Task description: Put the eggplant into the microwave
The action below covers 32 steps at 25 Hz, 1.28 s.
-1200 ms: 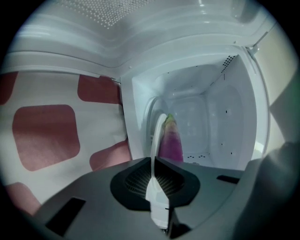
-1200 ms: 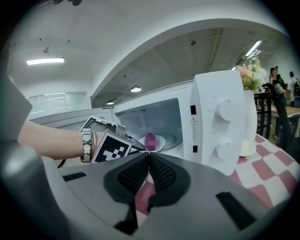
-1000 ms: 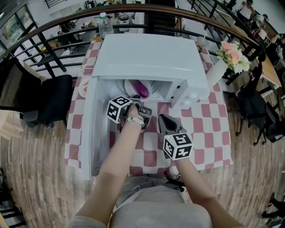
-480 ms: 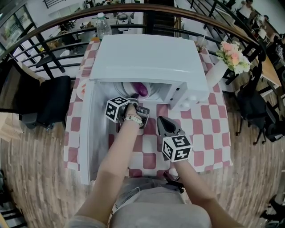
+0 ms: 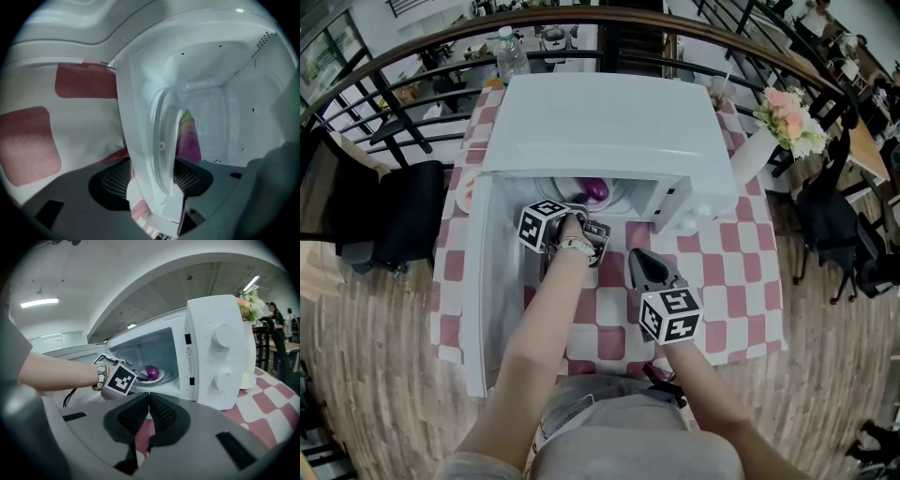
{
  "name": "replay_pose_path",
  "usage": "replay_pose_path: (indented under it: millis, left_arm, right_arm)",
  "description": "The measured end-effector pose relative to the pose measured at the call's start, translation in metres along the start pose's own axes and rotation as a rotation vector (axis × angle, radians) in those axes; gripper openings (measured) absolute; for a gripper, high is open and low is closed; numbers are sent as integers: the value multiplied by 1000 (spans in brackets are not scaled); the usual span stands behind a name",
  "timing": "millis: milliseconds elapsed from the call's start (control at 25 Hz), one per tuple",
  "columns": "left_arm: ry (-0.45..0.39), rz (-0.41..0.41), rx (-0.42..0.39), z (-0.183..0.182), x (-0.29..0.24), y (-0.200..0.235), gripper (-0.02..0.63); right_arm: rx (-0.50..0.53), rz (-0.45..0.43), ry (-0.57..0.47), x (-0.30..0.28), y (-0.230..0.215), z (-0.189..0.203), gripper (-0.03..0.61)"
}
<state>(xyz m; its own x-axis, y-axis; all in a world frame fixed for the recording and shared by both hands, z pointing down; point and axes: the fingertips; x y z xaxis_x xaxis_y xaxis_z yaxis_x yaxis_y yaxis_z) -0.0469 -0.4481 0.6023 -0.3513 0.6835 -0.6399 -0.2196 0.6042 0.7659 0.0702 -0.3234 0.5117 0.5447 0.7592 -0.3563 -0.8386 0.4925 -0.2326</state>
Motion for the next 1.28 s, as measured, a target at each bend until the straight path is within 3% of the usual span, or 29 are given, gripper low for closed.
replay_pose_path:
  millis: [400,720,1040,1280]
  left_arm:
    - [14,-11,4,-1,-5,-2,295]
    - [20,21,-59,4,18,-7,296]
    - [25,108,-21,13,50,-7,293]
    - [23,225,-26,18,74,-13,182]
  right_arm:
    - [-11,16,-10,2,-7,-2,25]
    - [-23,21,-34,5,0,-8,25]
    - [-23,21,-68,13,10,-13,25]
    - [-14,10,-85,19,20,-15,25]
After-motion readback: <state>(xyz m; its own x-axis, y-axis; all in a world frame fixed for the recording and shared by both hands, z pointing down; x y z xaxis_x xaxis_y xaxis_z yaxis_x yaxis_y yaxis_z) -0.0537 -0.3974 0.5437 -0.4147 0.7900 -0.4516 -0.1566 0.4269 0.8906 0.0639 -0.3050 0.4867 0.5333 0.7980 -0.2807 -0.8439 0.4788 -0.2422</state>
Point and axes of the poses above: the fingertips, and each gripper's own axes: x backward along the fingers, y to its left, z out of its underside, and after that the axes turned 5 degrees about -z, right-handed
